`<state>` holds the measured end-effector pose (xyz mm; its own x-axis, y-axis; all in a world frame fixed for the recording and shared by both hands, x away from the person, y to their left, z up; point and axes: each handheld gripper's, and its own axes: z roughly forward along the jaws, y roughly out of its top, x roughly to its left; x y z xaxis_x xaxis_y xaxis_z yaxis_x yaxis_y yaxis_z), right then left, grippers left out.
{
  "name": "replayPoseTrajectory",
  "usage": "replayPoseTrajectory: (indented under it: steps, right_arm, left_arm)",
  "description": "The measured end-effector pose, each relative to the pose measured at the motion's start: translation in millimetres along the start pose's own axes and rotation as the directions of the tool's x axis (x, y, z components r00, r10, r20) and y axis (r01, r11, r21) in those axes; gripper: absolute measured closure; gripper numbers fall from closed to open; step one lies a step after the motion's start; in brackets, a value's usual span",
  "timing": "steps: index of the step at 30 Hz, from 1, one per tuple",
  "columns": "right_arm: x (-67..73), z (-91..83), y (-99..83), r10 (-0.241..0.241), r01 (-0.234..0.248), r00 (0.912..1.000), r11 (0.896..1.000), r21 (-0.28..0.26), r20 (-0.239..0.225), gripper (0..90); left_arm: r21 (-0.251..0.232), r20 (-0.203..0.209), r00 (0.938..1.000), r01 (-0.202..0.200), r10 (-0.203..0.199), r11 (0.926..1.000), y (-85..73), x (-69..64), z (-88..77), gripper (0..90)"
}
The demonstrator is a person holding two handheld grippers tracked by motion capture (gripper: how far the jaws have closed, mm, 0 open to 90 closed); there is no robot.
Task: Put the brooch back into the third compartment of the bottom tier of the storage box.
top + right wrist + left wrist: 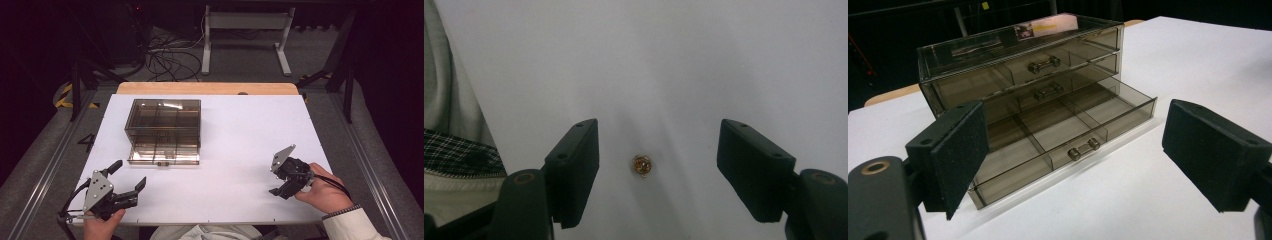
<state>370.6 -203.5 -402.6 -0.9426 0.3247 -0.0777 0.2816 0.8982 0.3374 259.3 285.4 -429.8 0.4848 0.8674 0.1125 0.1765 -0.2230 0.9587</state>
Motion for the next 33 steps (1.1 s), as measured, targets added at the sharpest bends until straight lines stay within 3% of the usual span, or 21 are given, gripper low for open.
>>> replayPoseTrajectory:
  steps: [15,33]
  right_arm:
    - [3.7,11.7,1.0,-0.053,0.055,0.9985,0.991,0.120,-0.016,47.0]
    - [4.0,23.3,0.3,-0.071,0.078,0.9968,0.973,0.217,-0.038,75.4]
  left_arm:
    - [0.002,0.001,1.0000,0.001,-0.001,1.0000,0.0,0.0,0.0,12.4]
    - [0.001,0.002,1.0000,-0.001,0.001,1.0000,-0.3,0.1,0.1,12.6]
